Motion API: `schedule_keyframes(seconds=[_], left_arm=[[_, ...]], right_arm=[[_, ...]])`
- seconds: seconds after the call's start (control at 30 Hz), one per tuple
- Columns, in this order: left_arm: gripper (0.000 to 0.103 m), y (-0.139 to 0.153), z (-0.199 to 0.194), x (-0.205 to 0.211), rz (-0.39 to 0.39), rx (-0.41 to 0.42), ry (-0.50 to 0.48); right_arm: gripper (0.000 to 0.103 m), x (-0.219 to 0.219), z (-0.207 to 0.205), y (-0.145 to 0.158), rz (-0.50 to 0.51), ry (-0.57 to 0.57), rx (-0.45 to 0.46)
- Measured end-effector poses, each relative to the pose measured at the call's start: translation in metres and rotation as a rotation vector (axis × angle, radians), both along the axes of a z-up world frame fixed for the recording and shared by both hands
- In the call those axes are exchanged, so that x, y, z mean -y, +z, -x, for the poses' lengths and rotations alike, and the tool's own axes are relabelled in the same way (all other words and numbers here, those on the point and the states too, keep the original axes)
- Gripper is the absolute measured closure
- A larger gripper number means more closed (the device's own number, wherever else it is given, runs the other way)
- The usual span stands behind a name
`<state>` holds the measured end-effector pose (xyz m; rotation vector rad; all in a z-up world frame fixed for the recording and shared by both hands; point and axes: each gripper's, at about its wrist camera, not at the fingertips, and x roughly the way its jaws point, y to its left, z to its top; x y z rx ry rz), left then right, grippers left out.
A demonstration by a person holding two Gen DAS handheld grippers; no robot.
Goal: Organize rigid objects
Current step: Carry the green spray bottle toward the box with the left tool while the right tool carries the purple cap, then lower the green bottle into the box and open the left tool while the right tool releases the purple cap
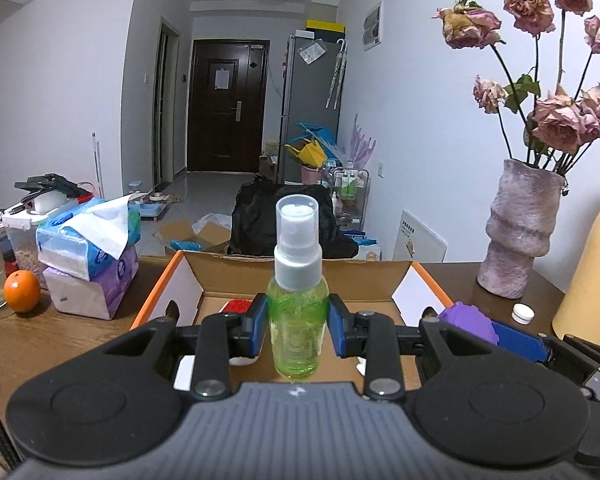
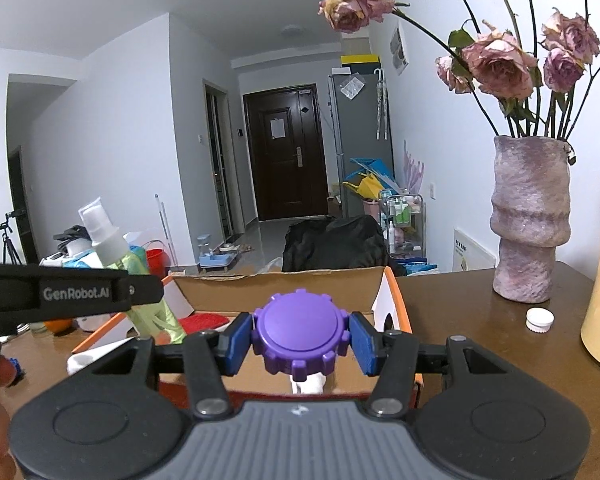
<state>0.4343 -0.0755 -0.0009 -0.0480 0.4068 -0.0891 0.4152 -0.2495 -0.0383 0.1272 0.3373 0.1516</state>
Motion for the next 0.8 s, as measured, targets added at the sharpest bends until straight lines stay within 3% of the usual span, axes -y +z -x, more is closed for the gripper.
schedule_keyframes(seconds=[0.8], left_arm=[[0.071,-0.018,-0.065,-0.002,-0.041,-0.037,0.039]], right_arm=[[0.051,-0.002,-0.065,-0.012,0.044,-0.025,-0.032]])
